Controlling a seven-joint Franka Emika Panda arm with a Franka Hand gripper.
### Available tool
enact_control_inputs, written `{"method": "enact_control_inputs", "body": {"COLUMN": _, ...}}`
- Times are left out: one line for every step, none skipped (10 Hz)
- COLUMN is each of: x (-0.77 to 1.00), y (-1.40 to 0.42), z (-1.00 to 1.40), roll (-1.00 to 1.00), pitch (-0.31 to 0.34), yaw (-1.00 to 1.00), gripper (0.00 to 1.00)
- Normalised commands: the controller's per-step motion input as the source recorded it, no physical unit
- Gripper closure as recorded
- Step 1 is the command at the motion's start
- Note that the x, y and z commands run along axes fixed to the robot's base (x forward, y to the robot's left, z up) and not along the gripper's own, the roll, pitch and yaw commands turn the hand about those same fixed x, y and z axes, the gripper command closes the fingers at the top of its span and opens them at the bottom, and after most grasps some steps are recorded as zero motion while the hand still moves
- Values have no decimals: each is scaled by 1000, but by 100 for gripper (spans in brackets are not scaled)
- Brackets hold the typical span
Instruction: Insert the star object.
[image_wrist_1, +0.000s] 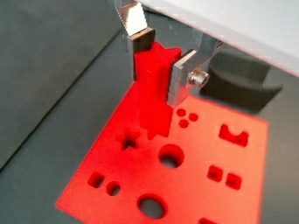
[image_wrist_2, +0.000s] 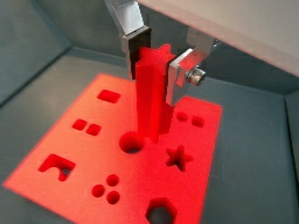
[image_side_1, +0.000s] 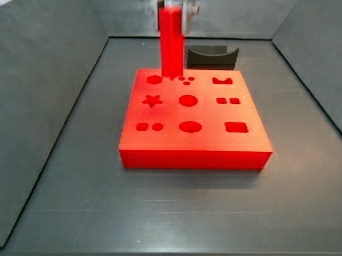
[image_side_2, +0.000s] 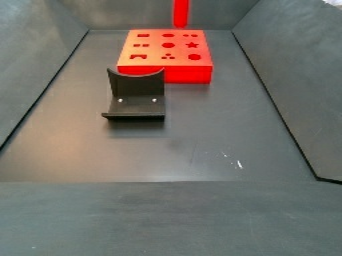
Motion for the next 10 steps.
{"method": "enact_control_inputs", "body": {"x": -229, "y": -63, "z": -429, "roll": 0, "pitch": 17, "yaw": -260, "gripper": 100}}
{"method": "enact_control_inputs", "body": {"x": -286, "y": -151, "z": -254, "roll": 163, "pitch": 0, "yaw": 0, "gripper": 100}}
{"method": "enact_control_inputs", "body": {"x": -97, "y": -300, "z": -214, "roll": 289, "pitch": 0, "yaw": 249, "gripper": 100}}
{"method": "enact_control_inputs", "body": {"x": -43, "y": -203, "z": -274, "roll": 237, "pitch": 0, "yaw": 171, "gripper": 100}}
{"method": "enact_control_inputs", "body": {"x": -117, "y": -66, "z": -211, "roll": 269, "pitch": 0, "yaw": 191, "gripper": 100}}
{"method": "enact_control_inputs", "body": {"x": -137, "y": 0, "z": -209, "roll": 260, "pitch": 0, "yaw": 234, "gripper": 100}}
{"method": "enact_control_inputs", "body": {"x": -117, "y": 0, "z": -151, "roll": 193, "pitch": 0, "yaw": 266, "gripper": 100}}
{"method": "enact_control_inputs", "body": {"x": -74, "y": 0, "z": -117, "roll": 53, "pitch": 0, "yaw": 17, "gripper": 100}}
{"method": "enact_control_inputs", "body": {"x": -169, "y": 6, "z": -103, "roll": 0, "pitch": 0, "yaw": -20, "gripper": 100}}
{"method": "enact_control_inputs", "body": {"x": 0, "y": 51, "z": -143, "roll": -31, "pitch": 0, "yaw": -146, "gripper": 100}}
